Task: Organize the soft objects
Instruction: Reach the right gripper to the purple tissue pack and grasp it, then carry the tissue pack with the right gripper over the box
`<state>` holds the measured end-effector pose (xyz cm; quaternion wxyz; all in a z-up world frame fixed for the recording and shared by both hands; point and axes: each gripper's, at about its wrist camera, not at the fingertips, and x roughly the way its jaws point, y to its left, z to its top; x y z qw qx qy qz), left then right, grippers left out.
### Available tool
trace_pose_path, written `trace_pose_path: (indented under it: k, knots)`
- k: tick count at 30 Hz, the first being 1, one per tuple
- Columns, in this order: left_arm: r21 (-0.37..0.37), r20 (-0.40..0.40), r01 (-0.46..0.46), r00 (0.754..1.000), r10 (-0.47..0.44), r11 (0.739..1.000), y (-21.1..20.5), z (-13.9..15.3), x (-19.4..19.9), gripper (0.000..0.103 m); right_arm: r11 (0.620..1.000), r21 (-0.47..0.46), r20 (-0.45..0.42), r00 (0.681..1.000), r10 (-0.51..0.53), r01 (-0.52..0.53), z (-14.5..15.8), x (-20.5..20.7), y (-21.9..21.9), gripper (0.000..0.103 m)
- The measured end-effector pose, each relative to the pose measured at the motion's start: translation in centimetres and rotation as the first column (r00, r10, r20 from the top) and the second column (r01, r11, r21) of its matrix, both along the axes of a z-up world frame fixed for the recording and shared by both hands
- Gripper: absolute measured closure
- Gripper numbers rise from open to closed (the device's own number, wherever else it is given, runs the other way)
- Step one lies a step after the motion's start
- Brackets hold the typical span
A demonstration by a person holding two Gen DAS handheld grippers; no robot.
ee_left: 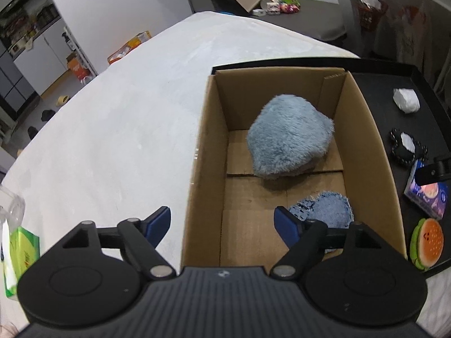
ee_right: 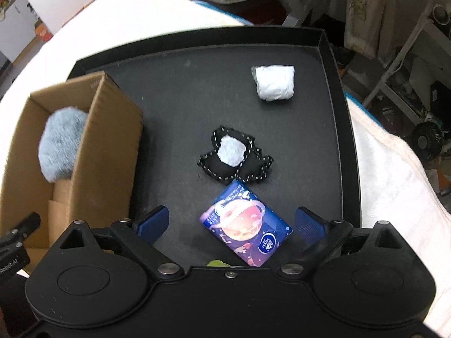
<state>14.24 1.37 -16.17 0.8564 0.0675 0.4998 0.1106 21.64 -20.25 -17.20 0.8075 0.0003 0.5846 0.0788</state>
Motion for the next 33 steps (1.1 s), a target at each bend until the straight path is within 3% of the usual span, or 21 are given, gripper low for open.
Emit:
trace_pose_path:
  k: [8,17,23,33]
  knots:
    - [-0.013,-0.064,0.007,0.998,-0.008,1.000,-0.5,-0.7,0.9,0.024,0.998,-0.037,-0.034,0.998,0.045,-0.046,-1.9,-0.2,0.1,0.007]
    - [0.049,-0.089,0.039,0.995,-0.035,0.998,-1.8,-1.1,1.0,0.023,0.984,-0.148,-0.035,0.995,0.095,-0.099,-3.5,-0.3,1.0,0.008]
    - [0.052,-0.093,0.037,0.995,-0.032,0.998,-1.8,-1.1,1.1,0.023,0.977,-0.170,-0.035,0.991,0.126,-0.131,-3.7,-0.8,1.4,0.034]
    - [0.049,-0.070,0.039,0.997,-0.036,0.998,-2.0,-0.7,0.7,0.023,0.982,-0.154,0.050,0.991,0.121,-0.112,-2.0,-1.5,1.2,0.044]
